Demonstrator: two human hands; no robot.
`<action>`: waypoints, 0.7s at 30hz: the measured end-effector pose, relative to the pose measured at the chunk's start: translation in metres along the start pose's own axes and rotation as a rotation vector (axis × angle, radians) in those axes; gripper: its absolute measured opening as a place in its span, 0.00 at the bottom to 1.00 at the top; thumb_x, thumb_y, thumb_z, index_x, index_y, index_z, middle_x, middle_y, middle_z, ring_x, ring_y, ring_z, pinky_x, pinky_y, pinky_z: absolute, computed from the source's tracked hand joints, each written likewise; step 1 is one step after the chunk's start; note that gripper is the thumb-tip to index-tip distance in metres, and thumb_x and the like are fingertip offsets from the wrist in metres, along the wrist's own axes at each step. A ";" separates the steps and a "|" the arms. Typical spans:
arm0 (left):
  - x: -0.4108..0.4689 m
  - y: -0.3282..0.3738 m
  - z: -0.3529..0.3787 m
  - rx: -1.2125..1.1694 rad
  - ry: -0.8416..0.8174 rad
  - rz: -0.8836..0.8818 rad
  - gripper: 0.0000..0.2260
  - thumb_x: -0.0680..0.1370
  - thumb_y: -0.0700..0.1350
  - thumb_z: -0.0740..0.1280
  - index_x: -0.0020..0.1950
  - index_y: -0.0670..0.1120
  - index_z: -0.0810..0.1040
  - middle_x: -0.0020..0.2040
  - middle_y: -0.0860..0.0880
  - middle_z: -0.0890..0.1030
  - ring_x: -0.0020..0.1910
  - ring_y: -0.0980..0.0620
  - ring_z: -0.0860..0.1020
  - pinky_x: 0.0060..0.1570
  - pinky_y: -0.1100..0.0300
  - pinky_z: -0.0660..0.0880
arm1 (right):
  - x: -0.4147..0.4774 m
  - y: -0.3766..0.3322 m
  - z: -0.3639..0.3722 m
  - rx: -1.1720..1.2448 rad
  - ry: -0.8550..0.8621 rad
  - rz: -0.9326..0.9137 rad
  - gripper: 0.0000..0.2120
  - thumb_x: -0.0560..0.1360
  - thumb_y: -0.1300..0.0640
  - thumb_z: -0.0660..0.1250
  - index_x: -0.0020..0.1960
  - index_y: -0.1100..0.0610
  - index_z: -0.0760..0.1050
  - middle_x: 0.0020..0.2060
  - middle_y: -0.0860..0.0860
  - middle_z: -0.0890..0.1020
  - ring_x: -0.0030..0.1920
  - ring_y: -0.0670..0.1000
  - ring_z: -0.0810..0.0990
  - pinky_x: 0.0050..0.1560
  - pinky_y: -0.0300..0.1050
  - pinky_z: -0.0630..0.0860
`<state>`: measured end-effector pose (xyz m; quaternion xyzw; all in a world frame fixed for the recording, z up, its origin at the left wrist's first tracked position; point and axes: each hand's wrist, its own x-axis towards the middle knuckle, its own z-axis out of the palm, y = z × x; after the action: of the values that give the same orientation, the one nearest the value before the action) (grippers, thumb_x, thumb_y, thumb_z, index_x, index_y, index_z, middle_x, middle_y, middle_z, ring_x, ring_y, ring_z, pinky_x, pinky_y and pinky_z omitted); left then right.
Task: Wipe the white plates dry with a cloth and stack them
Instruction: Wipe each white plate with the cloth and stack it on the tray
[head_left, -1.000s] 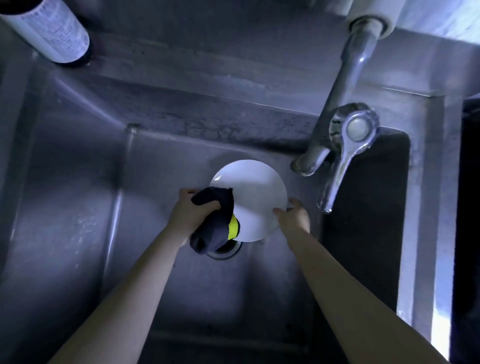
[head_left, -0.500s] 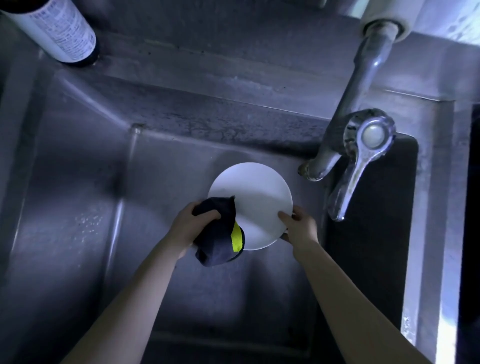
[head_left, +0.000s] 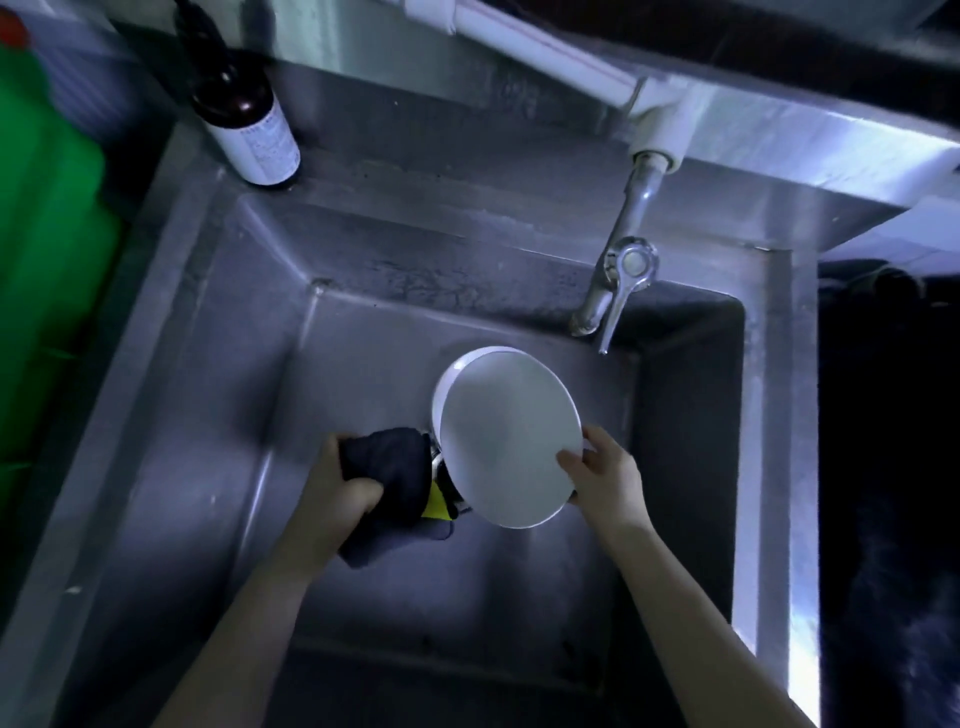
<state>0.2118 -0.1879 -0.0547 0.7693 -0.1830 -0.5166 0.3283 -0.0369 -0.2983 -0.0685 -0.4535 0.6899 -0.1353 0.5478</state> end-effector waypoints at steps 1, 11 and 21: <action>-0.011 0.006 -0.002 -0.017 0.003 0.043 0.17 0.63 0.34 0.62 0.50 0.44 0.69 0.38 0.46 0.73 0.33 0.51 0.77 0.22 0.65 0.68 | -0.011 -0.002 -0.005 -0.033 -0.006 -0.030 0.14 0.73 0.64 0.66 0.51 0.47 0.80 0.41 0.47 0.83 0.49 0.59 0.82 0.49 0.63 0.81; -0.138 0.061 0.050 0.551 -0.270 0.803 0.34 0.65 0.39 0.64 0.70 0.56 0.61 0.79 0.64 0.53 0.73 0.66 0.59 0.73 0.57 0.57 | -0.137 -0.017 -0.036 0.338 -0.147 -0.071 0.09 0.76 0.69 0.66 0.52 0.59 0.81 0.46 0.62 0.85 0.44 0.59 0.83 0.43 0.54 0.81; -0.212 0.063 0.096 0.869 0.115 1.123 0.26 0.80 0.57 0.56 0.70 0.42 0.74 0.71 0.47 0.74 0.71 0.47 0.71 0.69 0.50 0.66 | -0.204 -0.039 -0.106 0.578 -0.177 -0.227 0.13 0.76 0.70 0.64 0.53 0.58 0.83 0.42 0.58 0.86 0.40 0.56 0.84 0.36 0.49 0.82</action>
<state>0.0428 -0.1317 0.1078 0.6461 -0.7235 -0.1086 0.2175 -0.1138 -0.1943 0.1255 -0.3632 0.5173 -0.3460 0.6933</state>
